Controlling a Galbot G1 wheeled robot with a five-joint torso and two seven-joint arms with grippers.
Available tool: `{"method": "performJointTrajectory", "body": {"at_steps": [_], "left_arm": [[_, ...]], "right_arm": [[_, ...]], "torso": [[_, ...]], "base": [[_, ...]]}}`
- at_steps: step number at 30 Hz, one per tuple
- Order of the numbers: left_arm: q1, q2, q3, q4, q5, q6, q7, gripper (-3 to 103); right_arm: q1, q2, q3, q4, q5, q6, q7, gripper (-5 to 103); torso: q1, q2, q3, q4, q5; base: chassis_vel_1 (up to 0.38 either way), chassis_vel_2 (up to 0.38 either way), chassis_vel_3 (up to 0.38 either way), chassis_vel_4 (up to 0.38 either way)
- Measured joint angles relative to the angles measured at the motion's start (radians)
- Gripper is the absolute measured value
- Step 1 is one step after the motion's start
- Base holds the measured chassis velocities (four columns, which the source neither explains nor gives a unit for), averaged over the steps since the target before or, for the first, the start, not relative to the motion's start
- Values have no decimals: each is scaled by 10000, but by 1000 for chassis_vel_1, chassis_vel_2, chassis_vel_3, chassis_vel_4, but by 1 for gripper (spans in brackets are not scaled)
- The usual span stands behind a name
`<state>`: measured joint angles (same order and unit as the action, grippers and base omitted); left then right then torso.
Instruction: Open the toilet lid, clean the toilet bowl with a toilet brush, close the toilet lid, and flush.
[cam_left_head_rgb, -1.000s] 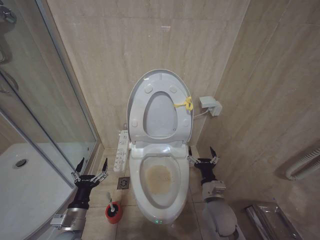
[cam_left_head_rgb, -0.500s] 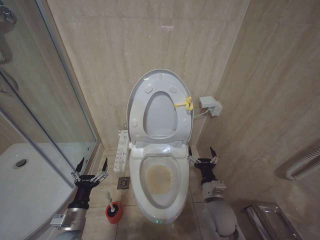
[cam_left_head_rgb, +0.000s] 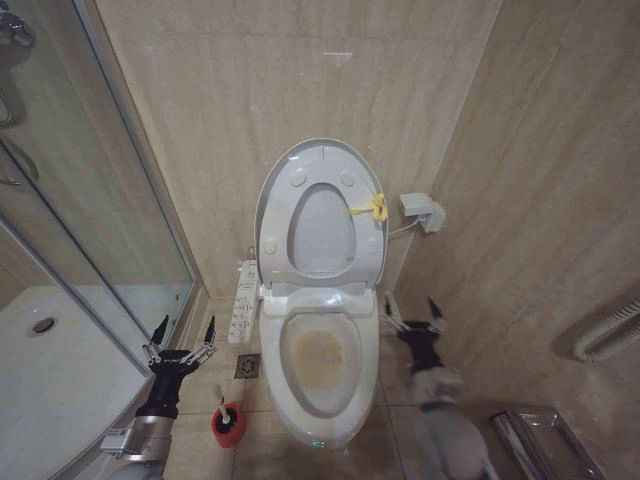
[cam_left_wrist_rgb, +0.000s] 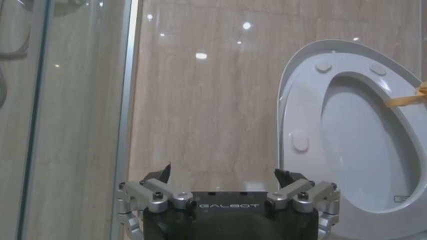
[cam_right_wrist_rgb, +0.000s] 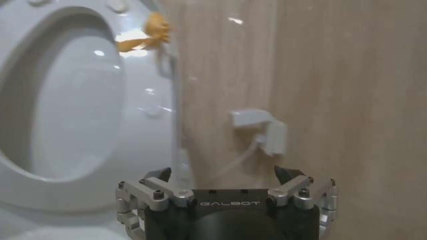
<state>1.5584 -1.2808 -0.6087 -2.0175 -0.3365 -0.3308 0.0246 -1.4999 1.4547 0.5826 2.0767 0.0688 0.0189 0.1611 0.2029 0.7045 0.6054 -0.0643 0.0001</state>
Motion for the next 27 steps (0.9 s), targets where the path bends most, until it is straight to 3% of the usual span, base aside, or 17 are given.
{"method": "performJointTrajectory", "body": {"at_steps": [4, 7, 8, 15, 23, 27], "left_arm": [[1, 0, 0, -1, 0, 0, 0, 100], [0, 0, 0, -1, 0, 0, 1, 100], [1, 0, 0, -1, 0, 0, 0, 100], [1, 0, 0, -1, 0, -1, 0, 100], [0, 0, 0, -1, -1, 0, 0, 100], [1, 0, 0, -1, 0, -1, 0, 100]], "right_arm": [[-1244, 11, 1213, 798, 417, -27, -606, 100], [-1757, -85, 1740, 995, 757, 425, -801, 100], [-1785, -112, 1784, 1002, 838, 622, -841, 100], [-1652, -86, 1487, 718, 919, 1188, -1172, 100], [-407, 18, 1055, -282, 819, 1439, -1176, 100], [652, -401, 1068, -1046, 1064, 1399, -1124, 100]], "torso": [[0, 1, -1, 1, 0], [-2, 2, -1, -6, -5], [-1, 1, -1, 2, -1], [-1, 1, 0, 5, 0], [0, 1, 0, 3, 0], [0, 0, 1, 2, 0]], "base": [[0, 0, 0, 0], [0, 0, 0, 0], [0, 0, 0, 0], [0, 0, 0, 0], [0, 0, 0, 0], [0, 0, 0, 0]]}}
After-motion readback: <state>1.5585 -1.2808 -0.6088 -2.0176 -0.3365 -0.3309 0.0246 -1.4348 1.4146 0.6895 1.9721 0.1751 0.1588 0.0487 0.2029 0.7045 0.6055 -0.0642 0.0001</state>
